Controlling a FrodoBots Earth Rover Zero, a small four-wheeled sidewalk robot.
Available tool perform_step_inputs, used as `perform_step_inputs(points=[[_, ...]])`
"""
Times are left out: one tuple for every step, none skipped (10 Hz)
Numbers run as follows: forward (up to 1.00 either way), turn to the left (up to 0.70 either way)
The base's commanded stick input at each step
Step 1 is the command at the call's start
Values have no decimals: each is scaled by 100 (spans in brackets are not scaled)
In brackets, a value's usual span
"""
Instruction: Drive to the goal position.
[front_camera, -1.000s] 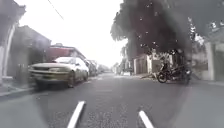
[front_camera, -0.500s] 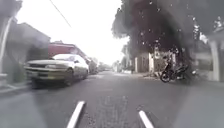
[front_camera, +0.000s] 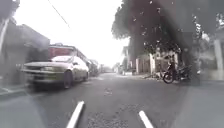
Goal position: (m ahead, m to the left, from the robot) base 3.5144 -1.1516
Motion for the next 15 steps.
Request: perform_step_inputs(points=[[70,0],[70,0],[70,0],[70,0],[70,0],[70,0],[70,0],[70,0],[70,0],[70,0],[70,0],[70,0],[70,0],[70,0],[70,0]])
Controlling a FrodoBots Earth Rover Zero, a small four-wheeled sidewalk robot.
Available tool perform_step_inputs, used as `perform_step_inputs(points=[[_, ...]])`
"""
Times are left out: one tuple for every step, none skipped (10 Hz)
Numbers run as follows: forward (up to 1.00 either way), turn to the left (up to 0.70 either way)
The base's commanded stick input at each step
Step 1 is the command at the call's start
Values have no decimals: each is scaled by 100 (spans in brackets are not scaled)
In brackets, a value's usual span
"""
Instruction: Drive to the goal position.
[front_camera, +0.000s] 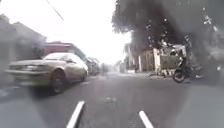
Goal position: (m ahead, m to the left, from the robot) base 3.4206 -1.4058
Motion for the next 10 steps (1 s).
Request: perform_step_inputs(points=[[70,0],[70,0],[70,0],[70,0],[70,0],[70,0],[70,0],[70,0],[70,0],[70,0]])
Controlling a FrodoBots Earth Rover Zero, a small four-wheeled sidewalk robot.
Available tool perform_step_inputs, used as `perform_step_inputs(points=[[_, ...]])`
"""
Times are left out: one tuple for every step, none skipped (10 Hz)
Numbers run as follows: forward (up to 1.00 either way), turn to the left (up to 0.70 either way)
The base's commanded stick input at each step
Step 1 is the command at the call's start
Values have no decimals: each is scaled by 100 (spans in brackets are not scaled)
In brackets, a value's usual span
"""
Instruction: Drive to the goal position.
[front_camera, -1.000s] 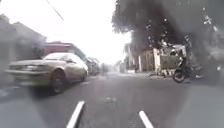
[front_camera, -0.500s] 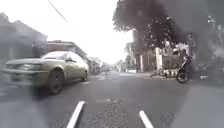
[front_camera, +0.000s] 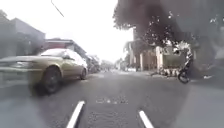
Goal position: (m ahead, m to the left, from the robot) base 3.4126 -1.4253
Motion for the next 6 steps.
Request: perform_step_inputs(points=[[70,0],[70,0],[70,0],[70,0],[70,0],[70,0]])
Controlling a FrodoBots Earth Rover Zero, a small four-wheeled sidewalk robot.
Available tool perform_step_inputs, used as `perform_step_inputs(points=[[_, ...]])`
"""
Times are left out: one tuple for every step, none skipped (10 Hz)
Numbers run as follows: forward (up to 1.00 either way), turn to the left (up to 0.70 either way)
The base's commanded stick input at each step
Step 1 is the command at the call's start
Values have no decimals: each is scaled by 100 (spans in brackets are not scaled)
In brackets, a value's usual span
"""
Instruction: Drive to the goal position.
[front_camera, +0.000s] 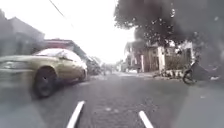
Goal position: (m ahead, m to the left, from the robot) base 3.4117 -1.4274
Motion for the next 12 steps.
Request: perform_step_inputs(points=[[70,0],[70,0],[70,0],[70,0],[70,0],[70,0],[70,0],[70,0],[70,0],[70,0],[70,0],[70,0]])
